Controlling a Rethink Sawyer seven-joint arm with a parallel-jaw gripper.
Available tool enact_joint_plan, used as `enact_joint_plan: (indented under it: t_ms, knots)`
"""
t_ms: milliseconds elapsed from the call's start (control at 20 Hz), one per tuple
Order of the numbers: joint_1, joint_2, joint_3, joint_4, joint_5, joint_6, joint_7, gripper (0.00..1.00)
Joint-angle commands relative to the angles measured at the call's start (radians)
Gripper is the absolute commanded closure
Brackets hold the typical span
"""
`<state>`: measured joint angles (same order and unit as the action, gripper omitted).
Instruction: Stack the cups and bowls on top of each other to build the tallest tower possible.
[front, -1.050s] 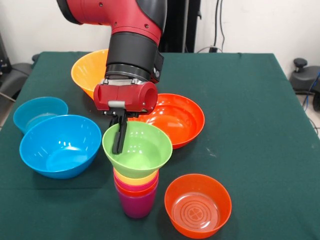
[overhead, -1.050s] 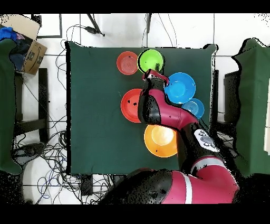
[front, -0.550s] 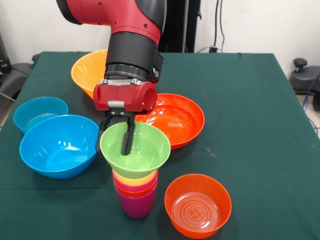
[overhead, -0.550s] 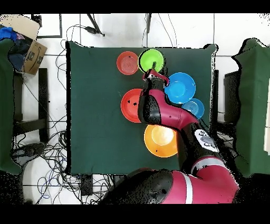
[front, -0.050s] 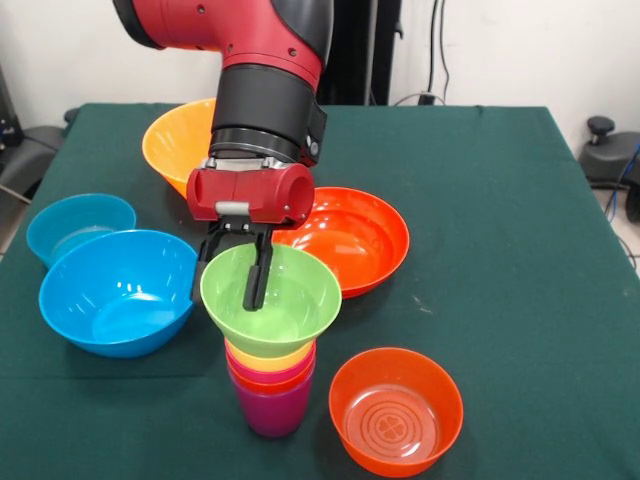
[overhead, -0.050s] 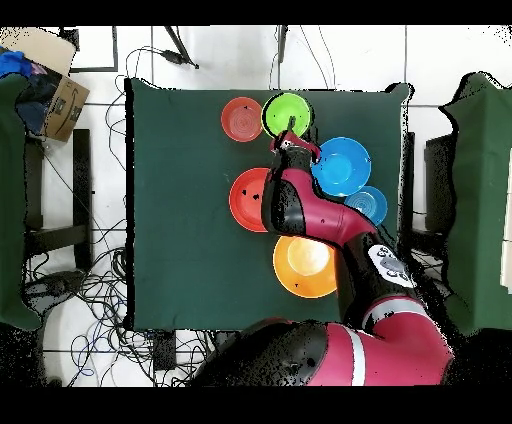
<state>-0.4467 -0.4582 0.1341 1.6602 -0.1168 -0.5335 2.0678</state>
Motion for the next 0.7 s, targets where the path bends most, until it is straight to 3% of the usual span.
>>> enact_joint_plan:
  t_ms: [50,300,700]
  knots:
    - [-0.010,-0.031,0.090,-0.025,-0.074,0.070,0.138,0.00]
    - [-0.030,-0.096,0.115,-0.016,-0.069,0.152,0.127,0.00]
    - [-0.046,-0.136,0.131,-0.005,-0.061,0.201,0.109,0.00]
